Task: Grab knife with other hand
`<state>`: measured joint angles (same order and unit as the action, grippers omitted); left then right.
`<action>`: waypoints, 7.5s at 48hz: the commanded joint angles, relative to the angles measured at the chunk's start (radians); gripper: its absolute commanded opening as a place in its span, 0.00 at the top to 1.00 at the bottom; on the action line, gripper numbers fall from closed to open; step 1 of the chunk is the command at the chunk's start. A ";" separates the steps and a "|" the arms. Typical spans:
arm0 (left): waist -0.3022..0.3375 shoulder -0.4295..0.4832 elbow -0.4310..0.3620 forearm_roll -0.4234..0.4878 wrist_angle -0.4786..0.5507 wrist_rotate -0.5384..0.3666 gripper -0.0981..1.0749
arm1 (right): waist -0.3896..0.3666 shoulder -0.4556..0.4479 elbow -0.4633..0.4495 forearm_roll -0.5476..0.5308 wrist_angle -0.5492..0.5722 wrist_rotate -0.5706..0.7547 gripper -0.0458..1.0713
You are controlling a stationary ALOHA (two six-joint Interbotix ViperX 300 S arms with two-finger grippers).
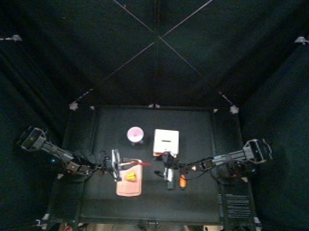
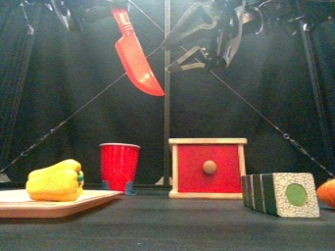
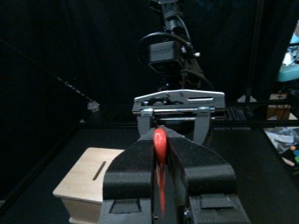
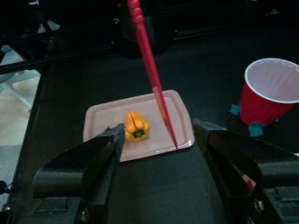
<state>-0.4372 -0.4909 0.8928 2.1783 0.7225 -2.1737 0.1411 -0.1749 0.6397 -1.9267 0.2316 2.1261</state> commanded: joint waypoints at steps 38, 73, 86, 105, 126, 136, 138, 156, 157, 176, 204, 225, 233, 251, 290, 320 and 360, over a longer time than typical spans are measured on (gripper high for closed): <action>-0.020 0.000 -0.017 0.005 0.008 -0.002 0.53 | -0.098 -0.038 -0.058 0.445 -0.170 -0.006 0.11; -0.018 0.000 -0.015 -0.011 0.009 0.000 0.53 | -0.114 -0.130 -0.087 0.638 0.291 -0.117 0.11; -0.018 0.000 -0.012 -0.011 0.008 0.000 0.53 | -0.092 -0.117 -0.167 0.874 0.520 -0.396 0.11; -0.018 -0.003 -0.012 -0.011 0.008 0.000 0.53 | -0.258 -0.112 -0.186 1.661 0.351 -1.198 0.11; -0.017 -0.003 -0.009 -0.017 0.020 -0.002 0.53 | -0.229 -0.083 -0.060 2.174 -0.005 -1.942 0.11; -0.018 -0.002 -0.011 -0.021 0.028 -0.005 0.53 | -0.172 -0.086 0.000 2.108 -0.178 -2.000 0.11; -0.018 -0.002 -0.012 -0.025 0.028 -0.006 0.53 | -0.163 -0.084 0.018 2.074 -0.232 -2.000 0.11; -0.023 0.002 -0.023 -0.032 0.029 -0.014 0.53 | -0.146 -0.058 0.034 1.985 -0.301 -1.993 0.11; -0.023 0.000 -0.025 -0.031 0.029 -0.017 0.53 | -0.144 -0.055 0.031 1.982 -0.299 -1.994 0.11; -0.025 0.011 -0.018 0.005 0.064 -0.078 0.53 | -0.112 0.034 -0.055 1.930 -0.304 -1.991 0.11; -0.025 0.049 -0.026 0.031 0.135 -0.080 0.53 | -0.107 0.161 -0.179 1.934 -0.219 -1.993 0.11; -0.025 0.049 -0.021 0.026 0.141 -0.078 0.53 | -0.106 0.161 -0.181 1.931 -0.212 -1.993 0.11; -0.023 0.048 -0.021 0.025 0.141 -0.078 0.53 | -0.106 0.149 -0.175 1.931 -0.210 -1.993 0.12; -0.025 0.048 -0.020 0.023 0.141 -0.078 0.53 | -0.106 0.123 -0.150 1.931 -0.210 -1.993 0.35; 0.029 0.032 -0.021 -0.114 -0.032 -0.080 0.53 | -0.110 -0.169 0.152 1.931 -0.500 -1.990 0.66; 0.075 0.029 -0.014 -0.176 -0.098 -0.077 0.49 | -0.112 -0.164 0.155 1.928 -0.503 -1.990 0.66; 0.075 0.028 -0.008 -0.164 -0.072 -0.071 0.18 | -0.115 -0.164 0.164 1.931 -0.497 -1.990 0.66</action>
<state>-0.3636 -0.4602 0.8974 2.0095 0.6443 -2.2473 0.0307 -0.3129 0.8145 0.0015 -0.2608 0.1381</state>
